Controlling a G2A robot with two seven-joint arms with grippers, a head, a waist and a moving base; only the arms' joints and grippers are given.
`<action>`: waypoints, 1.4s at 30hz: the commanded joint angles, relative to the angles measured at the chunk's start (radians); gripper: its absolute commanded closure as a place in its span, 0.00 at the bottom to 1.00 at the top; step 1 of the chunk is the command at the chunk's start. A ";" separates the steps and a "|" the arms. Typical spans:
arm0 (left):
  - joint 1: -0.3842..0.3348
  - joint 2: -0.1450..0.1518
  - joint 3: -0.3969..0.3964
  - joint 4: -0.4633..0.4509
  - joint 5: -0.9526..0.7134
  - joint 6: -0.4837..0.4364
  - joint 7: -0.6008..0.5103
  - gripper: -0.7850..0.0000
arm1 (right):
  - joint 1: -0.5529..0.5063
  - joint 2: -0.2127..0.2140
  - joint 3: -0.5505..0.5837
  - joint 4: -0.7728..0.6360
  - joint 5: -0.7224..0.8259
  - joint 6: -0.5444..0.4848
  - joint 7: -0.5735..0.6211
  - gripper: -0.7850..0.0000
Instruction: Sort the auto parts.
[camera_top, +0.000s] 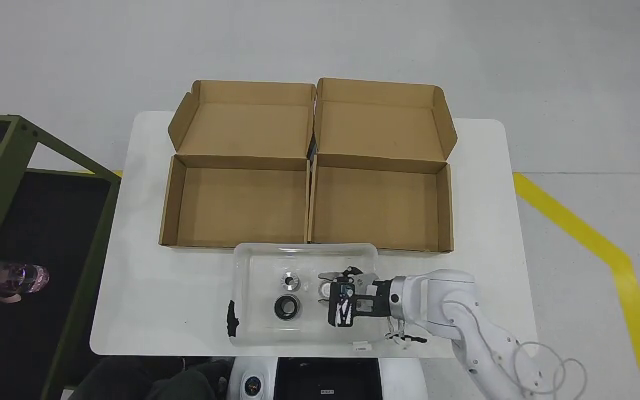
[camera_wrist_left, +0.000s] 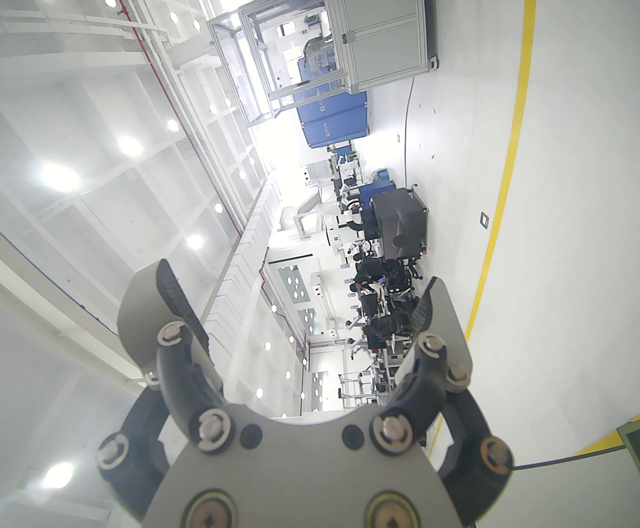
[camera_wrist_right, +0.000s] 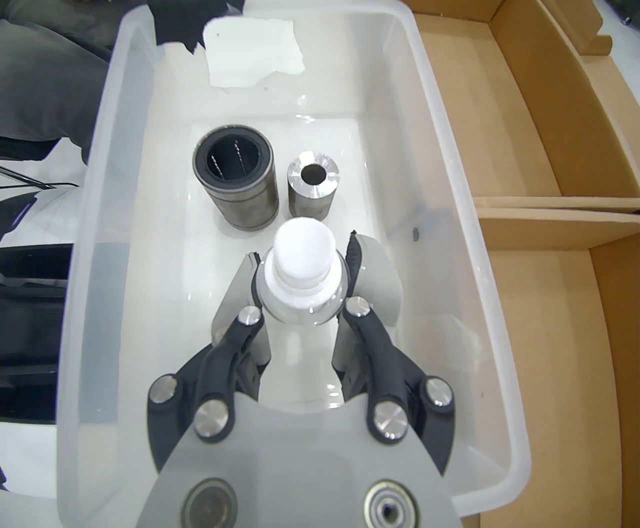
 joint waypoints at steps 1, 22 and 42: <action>0.000 0.000 0.000 0.000 0.000 0.000 0.000 0.00 | 0.004 0.002 0.004 -0.008 0.011 -0.008 -0.019 1.00; 0.000 0.000 0.000 0.000 0.000 0.000 0.000 0.00 | -0.002 0.018 0.115 -0.009 0.215 -0.007 -0.481 1.00; 0.000 0.000 0.000 0.000 0.000 0.000 0.000 0.00 | -0.011 0.024 0.243 0.150 0.481 0.090 -0.600 1.00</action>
